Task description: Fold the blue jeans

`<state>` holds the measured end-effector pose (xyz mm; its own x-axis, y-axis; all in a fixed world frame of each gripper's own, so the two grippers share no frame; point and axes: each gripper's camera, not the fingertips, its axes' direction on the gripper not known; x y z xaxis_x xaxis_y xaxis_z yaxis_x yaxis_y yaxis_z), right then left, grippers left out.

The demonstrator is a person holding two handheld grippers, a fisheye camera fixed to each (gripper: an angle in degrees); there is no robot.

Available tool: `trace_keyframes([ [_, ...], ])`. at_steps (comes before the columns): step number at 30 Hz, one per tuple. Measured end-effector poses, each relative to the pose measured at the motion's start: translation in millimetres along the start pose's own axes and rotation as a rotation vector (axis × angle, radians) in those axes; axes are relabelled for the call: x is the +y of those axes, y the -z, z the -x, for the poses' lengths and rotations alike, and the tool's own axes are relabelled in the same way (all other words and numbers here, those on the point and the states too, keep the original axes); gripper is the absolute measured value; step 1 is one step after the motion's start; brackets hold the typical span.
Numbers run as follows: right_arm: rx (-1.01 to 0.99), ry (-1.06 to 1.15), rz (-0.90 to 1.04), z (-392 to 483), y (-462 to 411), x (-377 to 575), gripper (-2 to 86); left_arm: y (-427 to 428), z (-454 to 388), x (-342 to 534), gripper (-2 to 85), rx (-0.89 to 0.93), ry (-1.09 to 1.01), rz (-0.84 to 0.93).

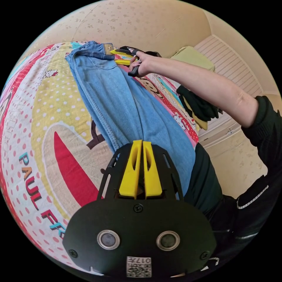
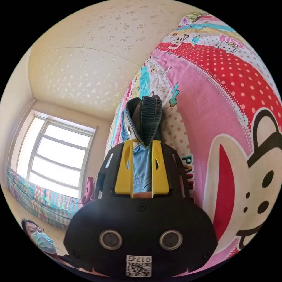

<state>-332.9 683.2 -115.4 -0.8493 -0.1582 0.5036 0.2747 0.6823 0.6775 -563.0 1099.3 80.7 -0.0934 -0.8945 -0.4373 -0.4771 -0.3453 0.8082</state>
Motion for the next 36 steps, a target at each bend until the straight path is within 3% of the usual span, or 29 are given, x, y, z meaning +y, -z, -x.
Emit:
trace_keyframes([
  [8, 0.254, 0.039, 0.036, 44, -23, -18, 6.7, 13, 5, -13, -0.4, 0.022, 0.01, -0.003],
  [15, 0.2, -0.02, 0.122, 46, -42, -28, 4.2, 27, 10, -26, -0.4, 0.039, 0.017, -0.004],
  [20, -0.096, -0.001, -0.017, 45, -51, -24, 3.4, 37, 12, -35, -0.4, 0.044, 0.021, -0.005],
  [22, -0.113, 0.048, -0.049, 62, -62, -28, 3.4, 43, 15, -39, -0.4, 0.054, 0.027, -0.004],
  [30, -0.149, 0.215, 0.251, 92, -168, -55, 5.9, 61, 26, -54, -0.5, 0.104, 0.041, -0.003],
  [36, -0.326, 0.55, 0.108, 125, -132, -44, 12.0, 76, 38, -64, -0.5, 0.156, 0.056, -0.003],
])
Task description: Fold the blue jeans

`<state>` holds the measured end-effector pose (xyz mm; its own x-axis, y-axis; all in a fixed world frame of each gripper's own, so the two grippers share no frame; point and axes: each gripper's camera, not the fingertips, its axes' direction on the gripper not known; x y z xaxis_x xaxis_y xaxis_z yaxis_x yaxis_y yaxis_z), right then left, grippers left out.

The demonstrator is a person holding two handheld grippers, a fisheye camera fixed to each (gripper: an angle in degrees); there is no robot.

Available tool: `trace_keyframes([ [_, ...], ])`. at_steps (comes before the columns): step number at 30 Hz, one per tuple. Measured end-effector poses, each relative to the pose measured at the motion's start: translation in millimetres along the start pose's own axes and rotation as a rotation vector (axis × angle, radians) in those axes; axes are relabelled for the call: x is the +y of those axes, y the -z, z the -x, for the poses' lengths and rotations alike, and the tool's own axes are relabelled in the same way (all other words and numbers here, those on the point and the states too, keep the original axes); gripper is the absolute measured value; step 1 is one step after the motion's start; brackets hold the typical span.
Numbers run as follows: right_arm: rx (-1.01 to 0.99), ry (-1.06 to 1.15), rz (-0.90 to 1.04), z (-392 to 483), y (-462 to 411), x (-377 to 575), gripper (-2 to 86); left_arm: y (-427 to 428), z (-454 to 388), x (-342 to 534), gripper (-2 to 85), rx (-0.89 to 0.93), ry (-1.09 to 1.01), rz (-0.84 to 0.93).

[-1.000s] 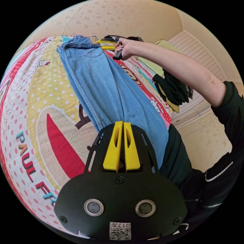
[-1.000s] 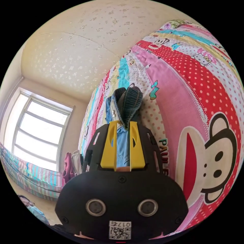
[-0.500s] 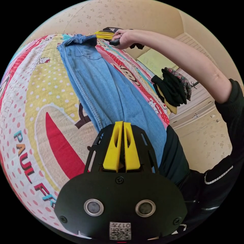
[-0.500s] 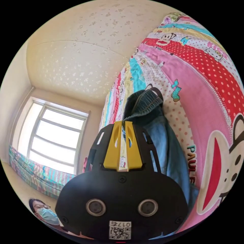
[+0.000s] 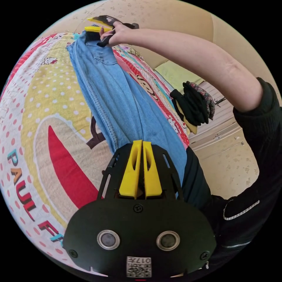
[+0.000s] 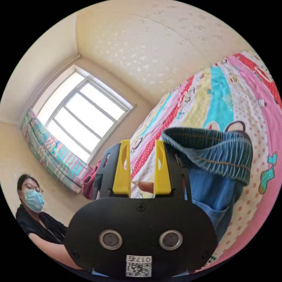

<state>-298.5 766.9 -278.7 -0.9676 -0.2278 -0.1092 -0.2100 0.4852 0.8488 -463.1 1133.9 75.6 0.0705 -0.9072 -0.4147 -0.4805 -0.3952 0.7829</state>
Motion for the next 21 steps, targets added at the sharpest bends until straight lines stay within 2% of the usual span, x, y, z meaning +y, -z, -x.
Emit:
trace_keyframes([
  [2, 0.085, 0.12, -0.077, 24, 37, -9, 13.8, 5, 1, -3, -0.5, 0.007, 0.003, 0.001],
  [4, 0.184, 0.127, -0.085, 30, 63, -16, 15.5, 11, 1, -7, -0.5, 0.007, 0.002, 0.001],
  [6, 0.289, 0.111, -0.059, 29, 83, -18, 17.2, 16, 1, -10, -0.5, 0.008, 0.003, 0.001],
  [8, 0.418, 0.066, 0.07, 16, 91, -12, 18.7, 21, 2, -13, -0.5, 0.01, 0.004, 0.001],
  [10, 0.425, 0.041, 0.162, 5, 86, 0, 19.1, 28, 3, -16, -0.5, 0.017, 0.006, 0.002],
  [14, 0.239, -0.048, 0.198, -15, 52, 29, 19.7, 37, 10, -22, -0.5, 0.051, 0.017, 0.003],
  [18, 0.27, -0.137, 0.145, -9, 21, 31, 18.4, 46, 17, -28, -0.5, 0.085, 0.026, 0.005],
  [21, 0.322, -0.226, 0.178, 7, 14, 18, 13.3, 52, 22, -31, -0.5, 0.11, 0.032, 0.006],
])
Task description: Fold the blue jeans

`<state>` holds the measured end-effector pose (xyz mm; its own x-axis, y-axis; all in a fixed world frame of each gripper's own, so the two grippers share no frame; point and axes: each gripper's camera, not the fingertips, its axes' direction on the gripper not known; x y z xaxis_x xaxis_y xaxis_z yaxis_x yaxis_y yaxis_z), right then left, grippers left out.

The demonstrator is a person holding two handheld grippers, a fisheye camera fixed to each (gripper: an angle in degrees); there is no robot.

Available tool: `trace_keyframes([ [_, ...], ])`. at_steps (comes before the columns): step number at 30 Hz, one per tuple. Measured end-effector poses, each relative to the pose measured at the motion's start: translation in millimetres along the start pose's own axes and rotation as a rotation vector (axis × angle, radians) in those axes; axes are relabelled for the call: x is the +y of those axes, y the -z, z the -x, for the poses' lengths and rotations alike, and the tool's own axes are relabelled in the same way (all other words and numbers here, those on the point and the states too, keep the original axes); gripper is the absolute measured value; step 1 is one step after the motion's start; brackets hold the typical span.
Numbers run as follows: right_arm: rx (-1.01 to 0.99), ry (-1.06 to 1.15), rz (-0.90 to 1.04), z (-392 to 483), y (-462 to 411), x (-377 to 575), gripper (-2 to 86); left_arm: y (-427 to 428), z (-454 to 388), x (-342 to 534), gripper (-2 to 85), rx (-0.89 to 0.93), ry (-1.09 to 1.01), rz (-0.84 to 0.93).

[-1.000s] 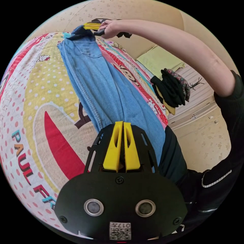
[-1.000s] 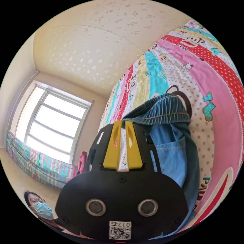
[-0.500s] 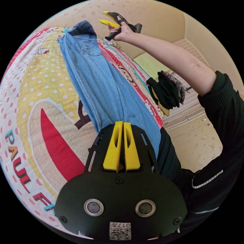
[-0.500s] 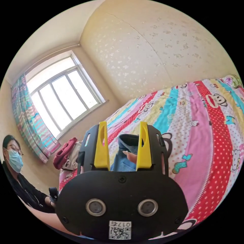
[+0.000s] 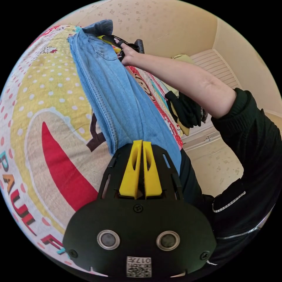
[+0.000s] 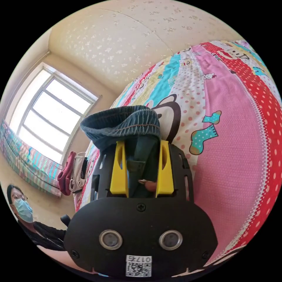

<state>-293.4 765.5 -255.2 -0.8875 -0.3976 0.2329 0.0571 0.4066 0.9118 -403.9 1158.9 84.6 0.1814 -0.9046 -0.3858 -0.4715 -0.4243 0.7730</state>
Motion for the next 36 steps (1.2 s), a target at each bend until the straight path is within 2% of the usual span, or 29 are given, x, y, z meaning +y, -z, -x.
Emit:
trace_keyframes([
  [2, 0.042, 0.108, 0.014, 49, 15, -4, 5.7, 5, 1, -2, -0.5, 0.008, 0.001, -0.001],
  [3, 0.09, 0.177, -0.009, 68, 21, -1, 5.4, 8, 2, -2, -0.5, 0.012, 0.001, -0.002],
  [5, 0.255, 0.504, -0.076, 156, 44, 23, 4.9, 12, 3, -3, -0.6, 0.019, 0.001, -0.004],
  [9, 0.328, 0.8, -0.067, 269, 96, 104, 5.5, 22, 3, -5, -0.7, 0.038, -0.005, -0.013],
  [11, 0.46, 0.937, -0.098, 321, 134, 188, 5.6, 27, 3, -4, -0.8, 0.052, -0.014, -0.022],
  [15, 0.687, 1.225, -0.09, 362, 163, 334, 5.3, 39, 1, 0, -0.9, 0.076, -0.036, -0.057],
  [17, 0.853, 1.361, 0.141, 361, 148, 419, 4.6, 43, 1, 4, -0.9, 0.09, -0.042, -0.077],
  [19, 1.006, 1.285, 0.301, 345, 135, 462, 3.6, 46, 4, 7, -0.9, 0.104, -0.031, -0.089],
  [22, 1.084, 1.063, 0.235, 338, 165, 502, 1.9, 45, 6, 6, -0.9, 0.095, -0.014, -0.084],
  [24, 1.045, 0.941, 0.131, 347, 199, 508, 1.6, 43, 7, 5, -0.9, 0.088, -0.006, -0.076],
  [25, 1.001, 0.834, 0.021, 353, 226, 507, 1.5, 42, 9, 4, -0.9, 0.091, -0.003, -0.074],
  [27, 0.838, 0.67, -0.119, 357, 267, 497, 1.9, 41, 11, 4, -0.9, 0.101, -0.001, -0.076],
  [29, 0.509, 0.494, -0.212, 347, 311, 475, 3.5, 39, 13, 4, -0.9, 0.109, 0.003, -0.076],
  [31, 0.319, 0.389, -0.254, 327, 330, 459, 6.0, 36, 16, 4, -0.9, 0.118, 0.009, -0.075],
  [36, 0.006, 0.047, -0.228, 250, 345, 445, 9.4, 26, 20, 6, -0.9, 0.13, 0.017, -0.081],
])
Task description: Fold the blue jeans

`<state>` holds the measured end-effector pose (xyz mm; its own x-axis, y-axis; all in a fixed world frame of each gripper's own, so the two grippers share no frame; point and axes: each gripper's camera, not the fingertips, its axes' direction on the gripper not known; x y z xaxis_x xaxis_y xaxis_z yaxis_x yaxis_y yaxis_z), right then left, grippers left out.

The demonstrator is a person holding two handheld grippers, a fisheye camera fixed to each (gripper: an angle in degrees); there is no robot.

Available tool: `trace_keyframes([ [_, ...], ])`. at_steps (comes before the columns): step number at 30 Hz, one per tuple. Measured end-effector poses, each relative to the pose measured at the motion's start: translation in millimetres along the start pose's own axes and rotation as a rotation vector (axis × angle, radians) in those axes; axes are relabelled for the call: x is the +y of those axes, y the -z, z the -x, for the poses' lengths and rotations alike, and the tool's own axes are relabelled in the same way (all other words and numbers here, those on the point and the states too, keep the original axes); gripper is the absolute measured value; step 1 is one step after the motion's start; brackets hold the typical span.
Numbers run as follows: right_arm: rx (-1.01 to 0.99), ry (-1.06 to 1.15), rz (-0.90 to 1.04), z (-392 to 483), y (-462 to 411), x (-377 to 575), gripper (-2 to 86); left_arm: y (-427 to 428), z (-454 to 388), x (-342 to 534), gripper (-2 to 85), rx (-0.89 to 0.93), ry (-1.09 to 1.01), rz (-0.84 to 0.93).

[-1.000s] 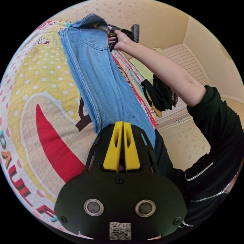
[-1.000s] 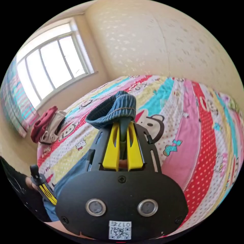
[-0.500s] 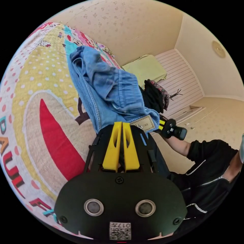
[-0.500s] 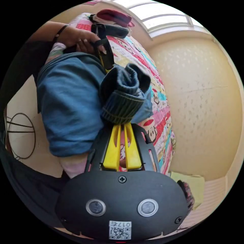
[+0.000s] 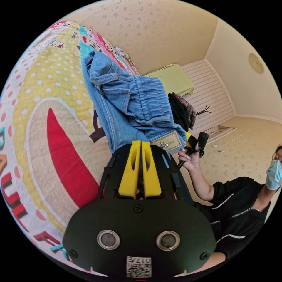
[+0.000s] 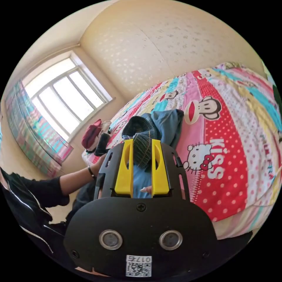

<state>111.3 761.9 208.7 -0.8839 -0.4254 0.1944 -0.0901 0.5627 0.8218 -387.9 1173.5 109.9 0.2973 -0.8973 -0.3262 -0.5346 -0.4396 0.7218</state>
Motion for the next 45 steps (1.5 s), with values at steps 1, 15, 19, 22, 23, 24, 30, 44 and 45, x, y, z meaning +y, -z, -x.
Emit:
trace_keyframes([
  [1, -0.095, -0.102, -0.048, -18, 7, 9, 9.5, -3, 1, 1, -0.9, -0.001, 0.001, -0.001],
  [15, -0.334, -0.298, -0.208, -46, 60, 28, 5.9, -64, 21, 14, -0.9, 0.021, 0.023, 0.008],
  [19, -0.245, -0.151, -0.194, -11, 83, 4, 2.8, -92, 26, 21, -0.9, 0.021, 0.022, 0.007],
  [22, 0.022, 0.121, -0.092, 57, 93, -15, 1.7, -115, 30, 28, -0.9, 0.02, 0.023, 0.008],
  [23, 0.149, 0.285, -0.067, 92, 91, -12, 1.4, -119, 30, 29, -0.9, 0.02, 0.023, 0.008],
  [24, 0.211, 0.375, -0.059, 109, 88, -9, 1.3, -129, 31, 32, -0.8, 0.02, 0.023, 0.008],
  [30, 0.525, 0.681, -0.015, 149, 40, 47, 1.1, -162, 30, 54, 0.7, 0.051, 0.078, -0.037],
  [44, 0.216, 0.582, -0.088, 131, 73, 44, 1.4, -305, -87, -19, 13.3, -0.747, -0.219, 0.245],
  [45, 0.203, 0.572, -0.093, 131, 74, 44, 1.4, -333, -83, -20, 12.6, -0.86, -0.247, 0.308],
])
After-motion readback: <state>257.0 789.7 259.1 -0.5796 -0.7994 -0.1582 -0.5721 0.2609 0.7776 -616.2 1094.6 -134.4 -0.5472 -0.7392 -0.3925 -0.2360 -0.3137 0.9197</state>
